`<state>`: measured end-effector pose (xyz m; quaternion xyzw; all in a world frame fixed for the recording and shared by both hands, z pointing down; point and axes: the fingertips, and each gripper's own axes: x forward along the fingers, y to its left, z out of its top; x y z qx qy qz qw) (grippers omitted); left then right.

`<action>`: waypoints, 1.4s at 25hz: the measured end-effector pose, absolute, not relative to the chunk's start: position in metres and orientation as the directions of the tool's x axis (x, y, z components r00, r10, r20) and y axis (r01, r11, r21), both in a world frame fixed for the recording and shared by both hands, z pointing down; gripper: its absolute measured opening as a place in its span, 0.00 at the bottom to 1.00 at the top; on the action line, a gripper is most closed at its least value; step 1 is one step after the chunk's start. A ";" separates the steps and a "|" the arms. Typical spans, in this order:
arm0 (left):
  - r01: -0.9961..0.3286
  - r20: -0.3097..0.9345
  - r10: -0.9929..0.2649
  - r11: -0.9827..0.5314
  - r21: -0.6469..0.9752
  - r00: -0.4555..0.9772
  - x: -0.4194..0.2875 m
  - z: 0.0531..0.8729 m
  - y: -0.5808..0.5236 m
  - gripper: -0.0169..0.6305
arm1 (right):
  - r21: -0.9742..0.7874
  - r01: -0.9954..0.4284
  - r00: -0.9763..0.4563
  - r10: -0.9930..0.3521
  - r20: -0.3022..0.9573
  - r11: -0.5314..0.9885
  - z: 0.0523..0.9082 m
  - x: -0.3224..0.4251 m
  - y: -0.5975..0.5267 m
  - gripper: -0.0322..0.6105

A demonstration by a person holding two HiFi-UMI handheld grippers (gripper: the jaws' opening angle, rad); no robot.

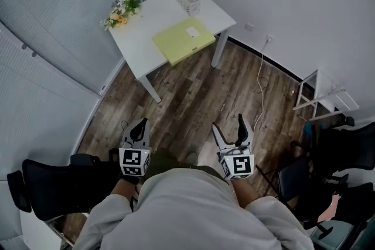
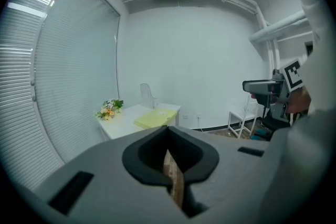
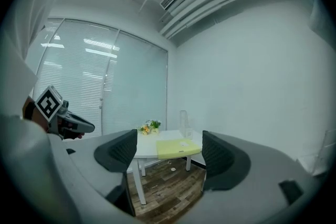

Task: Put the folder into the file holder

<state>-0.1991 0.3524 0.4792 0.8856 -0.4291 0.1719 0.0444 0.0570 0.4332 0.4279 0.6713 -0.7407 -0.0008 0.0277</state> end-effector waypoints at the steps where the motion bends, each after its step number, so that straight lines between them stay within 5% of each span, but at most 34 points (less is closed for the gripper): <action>1: -0.781 0.346 -0.749 -0.621 -0.068 0.565 -0.198 0.482 0.353 0.04 | 0.042 -0.993 -0.106 -0.993 0.043 0.108 0.430 0.059 0.430 0.63; 35: -0.739 0.401 -0.673 -0.674 0.015 0.622 -0.176 0.519 -0.012 0.04 | 0.076 -0.996 -0.030 -0.971 0.239 0.049 0.483 0.080 0.065 0.63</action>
